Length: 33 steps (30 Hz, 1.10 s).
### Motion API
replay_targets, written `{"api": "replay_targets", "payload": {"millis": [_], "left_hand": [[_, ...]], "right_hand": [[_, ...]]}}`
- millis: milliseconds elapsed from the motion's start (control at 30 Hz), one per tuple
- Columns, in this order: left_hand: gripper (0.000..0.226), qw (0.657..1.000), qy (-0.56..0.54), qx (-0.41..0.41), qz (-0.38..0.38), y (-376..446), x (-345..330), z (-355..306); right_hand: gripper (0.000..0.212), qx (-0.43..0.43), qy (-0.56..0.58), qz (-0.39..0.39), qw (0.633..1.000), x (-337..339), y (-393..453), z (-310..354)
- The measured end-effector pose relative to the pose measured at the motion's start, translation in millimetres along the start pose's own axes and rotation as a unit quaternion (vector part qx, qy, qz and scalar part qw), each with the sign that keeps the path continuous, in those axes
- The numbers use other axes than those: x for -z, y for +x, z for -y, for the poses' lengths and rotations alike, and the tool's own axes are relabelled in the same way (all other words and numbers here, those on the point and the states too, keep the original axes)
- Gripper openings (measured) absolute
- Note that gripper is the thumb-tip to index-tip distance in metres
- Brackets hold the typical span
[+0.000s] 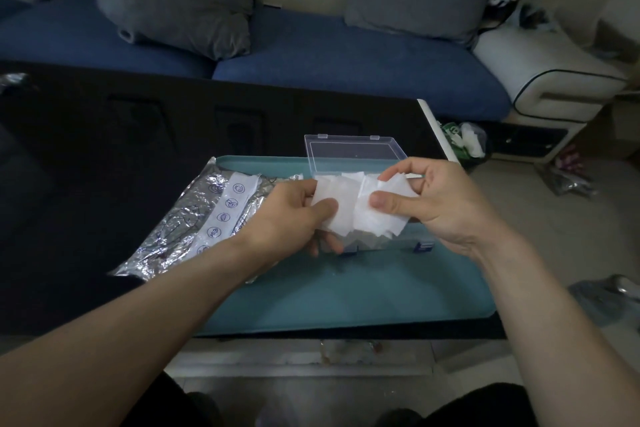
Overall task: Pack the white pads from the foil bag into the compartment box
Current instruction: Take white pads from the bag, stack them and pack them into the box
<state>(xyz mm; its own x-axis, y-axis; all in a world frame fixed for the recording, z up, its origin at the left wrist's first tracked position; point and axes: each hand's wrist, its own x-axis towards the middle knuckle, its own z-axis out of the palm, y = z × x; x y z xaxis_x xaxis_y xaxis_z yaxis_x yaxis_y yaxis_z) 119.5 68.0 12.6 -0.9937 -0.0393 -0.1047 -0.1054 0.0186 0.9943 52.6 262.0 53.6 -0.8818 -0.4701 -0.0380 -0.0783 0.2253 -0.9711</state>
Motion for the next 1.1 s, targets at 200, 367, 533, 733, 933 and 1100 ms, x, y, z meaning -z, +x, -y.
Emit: {"api": "replay_targets", "payload": {"millis": [200,367,533,733,933,1100], "left_hand": [[0.024,0.990,-0.136,0.040,0.025,-1.9,-6.9,-12.4],[0.034,0.978,-0.181,0.040,0.094,-7.5,-2.8,-20.6],[0.029,0.984,-0.159,0.020,0.072,-10.9,-2.4,-19.5],[0.029,0.988,-0.097,0.063,0.099,-10.1,1.1,-18.6],[0.030,0.962,-0.122,0.118,0.214,-13.6,-3.0,-20.6],[0.025,0.954,-0.221,0.122,0.161,-7.2,-8.3,-16.0]], "right_hand": [[0.033,0.061,-0.082,-0.080,0.992,-26.7,5.8,-5.0],[0.054,0.093,-0.117,-0.110,0.983,-31.7,3.8,2.1],[0.041,0.049,-0.107,-0.068,0.991,-14.7,4.4,2.8],[0.020,0.082,-0.023,0.017,0.996,3.4,0.4,0.6],[0.016,0.112,-0.045,0.047,0.992,-13.2,2.0,-0.6],[0.033,0.165,-0.192,0.009,0.967,-31.3,6.1,-4.2]]}}
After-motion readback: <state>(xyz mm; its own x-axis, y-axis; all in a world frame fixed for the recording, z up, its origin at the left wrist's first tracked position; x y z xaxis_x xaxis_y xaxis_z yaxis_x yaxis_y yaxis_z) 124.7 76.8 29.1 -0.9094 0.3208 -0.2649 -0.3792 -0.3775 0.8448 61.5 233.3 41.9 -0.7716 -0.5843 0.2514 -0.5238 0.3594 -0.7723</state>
